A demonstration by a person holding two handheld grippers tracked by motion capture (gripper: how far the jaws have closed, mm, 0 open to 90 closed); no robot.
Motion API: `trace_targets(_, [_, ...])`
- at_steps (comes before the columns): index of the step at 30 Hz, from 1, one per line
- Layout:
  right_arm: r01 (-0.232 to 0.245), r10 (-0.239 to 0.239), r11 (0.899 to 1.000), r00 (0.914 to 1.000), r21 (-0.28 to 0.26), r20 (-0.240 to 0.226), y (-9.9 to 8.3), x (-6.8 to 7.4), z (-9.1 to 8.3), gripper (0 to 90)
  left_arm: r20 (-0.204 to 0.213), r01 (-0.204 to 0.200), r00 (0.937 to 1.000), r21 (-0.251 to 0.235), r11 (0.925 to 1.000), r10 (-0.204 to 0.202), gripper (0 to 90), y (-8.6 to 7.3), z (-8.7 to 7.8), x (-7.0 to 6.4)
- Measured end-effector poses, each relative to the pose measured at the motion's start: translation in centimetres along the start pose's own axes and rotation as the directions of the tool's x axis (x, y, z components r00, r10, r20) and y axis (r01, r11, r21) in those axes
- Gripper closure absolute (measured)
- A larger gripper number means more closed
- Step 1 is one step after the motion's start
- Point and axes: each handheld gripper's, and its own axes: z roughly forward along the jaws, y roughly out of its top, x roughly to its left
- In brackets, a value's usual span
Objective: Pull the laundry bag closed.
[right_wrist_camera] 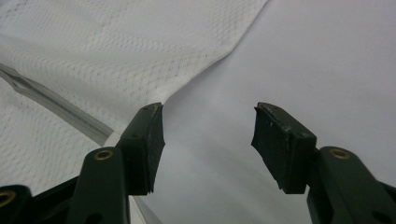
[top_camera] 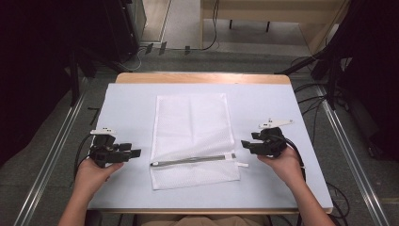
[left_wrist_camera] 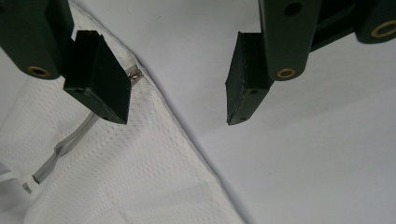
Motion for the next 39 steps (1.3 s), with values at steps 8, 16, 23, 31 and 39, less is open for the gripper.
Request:
trace_targets(8, [0.004, -0.004, 1.0, 1.0, 0.002, 0.002, 0.0, 0.1, 0.0, 44.7, 0.003, 0.007, 1.0, 0.005, 1.0, -0.007, 41.1, 0.0, 0.0, 0.0])
trace_targets(16, [0.01, -0.01, 1.0, 1.0, 0.009, 0.001, -0.1, 0.1, 0.0, 45.1, 0.0, -0.001, 1.0, 0.005, 1.0, 0.001, 40.6, 0.0, 0.0, 0.0])
trace_targets(23, [0.009, -0.009, 1.0, 0.9999, 0.017, -0.013, 0.0, 0.3, 0.0, 48.3, 0.005, -0.003, 1.0, 0.006, 1.0, 0.003, 40.3, 0.0, 0.0, 0.1])
trace_targets(31, [0.027, -0.026, 0.999, 0.9991, 0.018, -0.035, 0.2, 1.5, 0.0, 48.3, 0.011, 0.009, 0.9999, -0.003, 1.0, -0.009, 40.3, -0.1, -0.2, 0.2])
trace_targets(39, [0.076, -0.073, 0.997, 0.9948, 0.034, -0.071, 0.4, 3.4, 0.4, 47.7, 0.01, 0.008, 0.9999, 0.001, 1.0, -0.008, 40.3, -0.1, -0.1, 0.3])
